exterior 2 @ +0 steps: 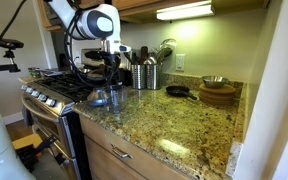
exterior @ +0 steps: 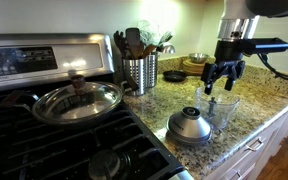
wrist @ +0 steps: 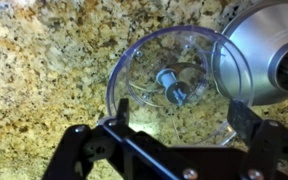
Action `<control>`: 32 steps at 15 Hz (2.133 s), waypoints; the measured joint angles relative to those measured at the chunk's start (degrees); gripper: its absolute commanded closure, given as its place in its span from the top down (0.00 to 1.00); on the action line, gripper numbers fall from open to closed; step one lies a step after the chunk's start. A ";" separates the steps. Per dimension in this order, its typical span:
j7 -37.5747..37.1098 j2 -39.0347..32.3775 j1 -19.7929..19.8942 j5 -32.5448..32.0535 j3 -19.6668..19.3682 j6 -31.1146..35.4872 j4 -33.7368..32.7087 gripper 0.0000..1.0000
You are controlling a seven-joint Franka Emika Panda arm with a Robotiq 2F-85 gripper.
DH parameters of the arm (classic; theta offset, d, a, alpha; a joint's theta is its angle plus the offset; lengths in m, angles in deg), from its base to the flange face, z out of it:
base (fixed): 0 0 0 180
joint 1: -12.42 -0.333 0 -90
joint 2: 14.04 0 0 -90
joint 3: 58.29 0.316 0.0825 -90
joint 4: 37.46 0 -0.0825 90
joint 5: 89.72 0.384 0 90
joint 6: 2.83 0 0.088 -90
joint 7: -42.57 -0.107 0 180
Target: Place the blender blades upright in the cup then close the cup
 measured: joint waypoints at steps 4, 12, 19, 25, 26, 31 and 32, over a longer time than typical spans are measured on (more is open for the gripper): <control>-0.03 4.47 -1.02 0.07 0.44 -0.69 0.10 1.00; -1.02 7.47 -4.79 2.99 3.93 -4.42 0.08 1.00; 0.52 7.43 -9.68 3.01 7.75 -4.55 0.11 1.00; 1.46 7.43 -10.15 3.01 8.00 -4.55 0.14 1.00; 1.49 7.43 -10.15 3.01 8.00 -4.55 0.14 1.00; 1.48 4.31 -10.15 2.71 8.27 -3.24 -0.80 1.00; 1.48 3.14 -10.15 2.69 8.30 -2.99 -1.32 1.00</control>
